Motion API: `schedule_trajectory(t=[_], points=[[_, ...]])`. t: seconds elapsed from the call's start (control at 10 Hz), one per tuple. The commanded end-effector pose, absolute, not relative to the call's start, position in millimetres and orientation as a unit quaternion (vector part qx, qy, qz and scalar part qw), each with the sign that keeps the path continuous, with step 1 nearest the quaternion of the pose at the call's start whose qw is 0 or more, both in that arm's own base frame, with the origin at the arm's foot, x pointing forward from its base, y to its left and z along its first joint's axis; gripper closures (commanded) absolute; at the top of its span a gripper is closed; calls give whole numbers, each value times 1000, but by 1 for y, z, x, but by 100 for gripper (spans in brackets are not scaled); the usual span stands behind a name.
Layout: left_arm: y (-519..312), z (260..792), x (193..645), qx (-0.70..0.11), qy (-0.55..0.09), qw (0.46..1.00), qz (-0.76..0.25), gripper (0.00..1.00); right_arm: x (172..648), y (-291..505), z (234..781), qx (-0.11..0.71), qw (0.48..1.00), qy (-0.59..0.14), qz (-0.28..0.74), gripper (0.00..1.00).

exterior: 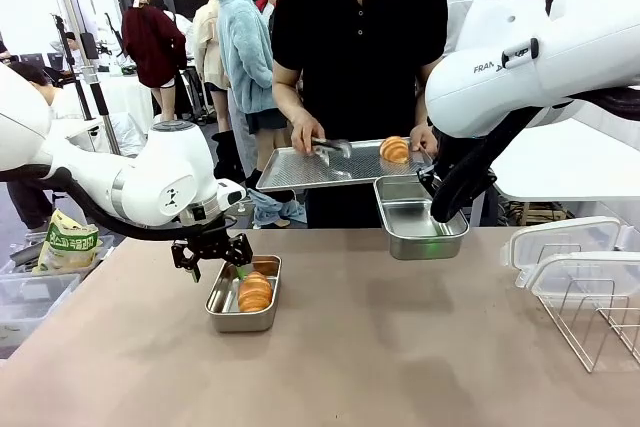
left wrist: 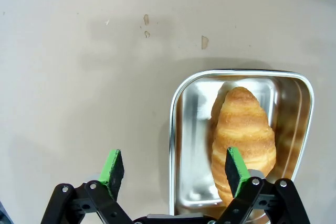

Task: Place the bread in airtight containers.
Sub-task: Once an object is inside an Airtight Container , place the container in the center of the table.

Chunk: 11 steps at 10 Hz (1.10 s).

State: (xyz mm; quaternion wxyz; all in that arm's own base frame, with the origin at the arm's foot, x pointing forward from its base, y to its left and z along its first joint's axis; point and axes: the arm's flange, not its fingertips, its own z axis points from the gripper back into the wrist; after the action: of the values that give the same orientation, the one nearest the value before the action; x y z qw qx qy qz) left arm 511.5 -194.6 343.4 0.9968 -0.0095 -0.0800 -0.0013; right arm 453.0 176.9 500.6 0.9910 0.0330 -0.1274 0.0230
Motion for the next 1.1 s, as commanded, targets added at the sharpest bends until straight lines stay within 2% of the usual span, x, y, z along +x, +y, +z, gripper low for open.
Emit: schedule_trajectory(t=[0.0,0.5,0.8,1.0], points=[[-195,343,513,-11,-84,996,-2,0,453,176,502,32,991,-131,25,100],[-195,343,511,-10,-80,997,-1,0,453,176,502,32,991,-131,25,100],[-203,419,492,-22,-107,994,14,0,453,176,502,32,991,-131,25,100],[-210,460,477,-10,-72,997,19,0,453,176,502,32,991,-131,25,100]])
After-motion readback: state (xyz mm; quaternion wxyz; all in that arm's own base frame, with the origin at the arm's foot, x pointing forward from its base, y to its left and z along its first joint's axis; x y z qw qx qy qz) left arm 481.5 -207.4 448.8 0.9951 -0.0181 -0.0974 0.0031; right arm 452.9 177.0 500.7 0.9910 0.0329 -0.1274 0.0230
